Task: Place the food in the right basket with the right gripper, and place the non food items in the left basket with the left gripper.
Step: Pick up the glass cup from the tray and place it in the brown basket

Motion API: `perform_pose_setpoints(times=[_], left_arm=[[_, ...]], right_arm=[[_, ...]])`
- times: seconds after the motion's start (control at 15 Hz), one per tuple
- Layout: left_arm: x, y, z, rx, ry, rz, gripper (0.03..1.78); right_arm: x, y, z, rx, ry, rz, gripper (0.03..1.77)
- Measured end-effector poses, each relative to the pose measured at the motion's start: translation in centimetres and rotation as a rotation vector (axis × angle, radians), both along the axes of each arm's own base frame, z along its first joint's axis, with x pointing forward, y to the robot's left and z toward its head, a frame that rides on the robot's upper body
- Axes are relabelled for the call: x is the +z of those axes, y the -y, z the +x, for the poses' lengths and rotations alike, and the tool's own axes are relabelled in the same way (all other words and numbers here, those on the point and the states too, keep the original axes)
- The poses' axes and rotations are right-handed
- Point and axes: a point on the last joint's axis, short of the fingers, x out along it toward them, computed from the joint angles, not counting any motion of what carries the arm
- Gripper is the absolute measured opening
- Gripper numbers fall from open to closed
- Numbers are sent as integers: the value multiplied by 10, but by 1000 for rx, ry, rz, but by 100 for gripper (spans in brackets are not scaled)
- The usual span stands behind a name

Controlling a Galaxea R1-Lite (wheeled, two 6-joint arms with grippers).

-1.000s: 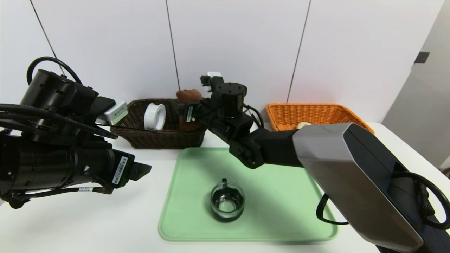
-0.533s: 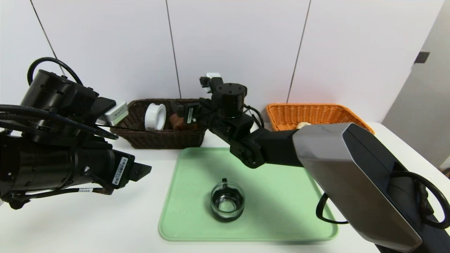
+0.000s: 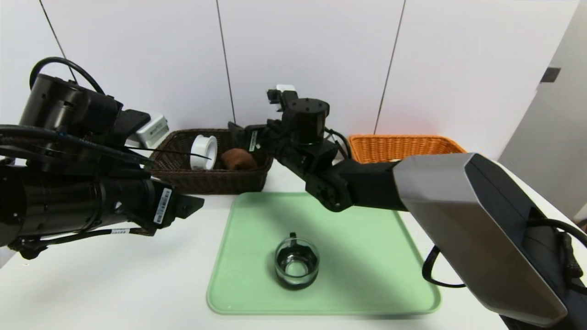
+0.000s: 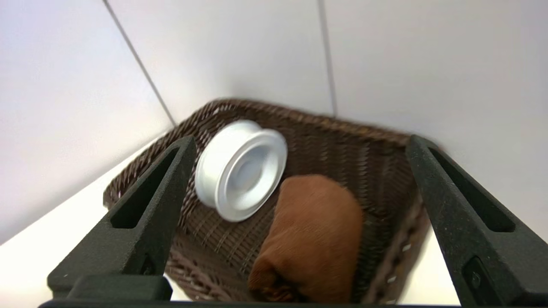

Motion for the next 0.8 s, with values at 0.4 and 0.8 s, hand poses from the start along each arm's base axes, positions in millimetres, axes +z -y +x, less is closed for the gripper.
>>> perform_pose_setpoints(times=[0.4, 0.8], left_arm=[[18, 15, 12, -31, 64, -55, 169], [11, 47, 15, -110, -5, -111, 169]], right_arm=[[85, 45, -30, -99, 6, -76, 169], [126, 145, -58, -390, -263, -352, 169]])
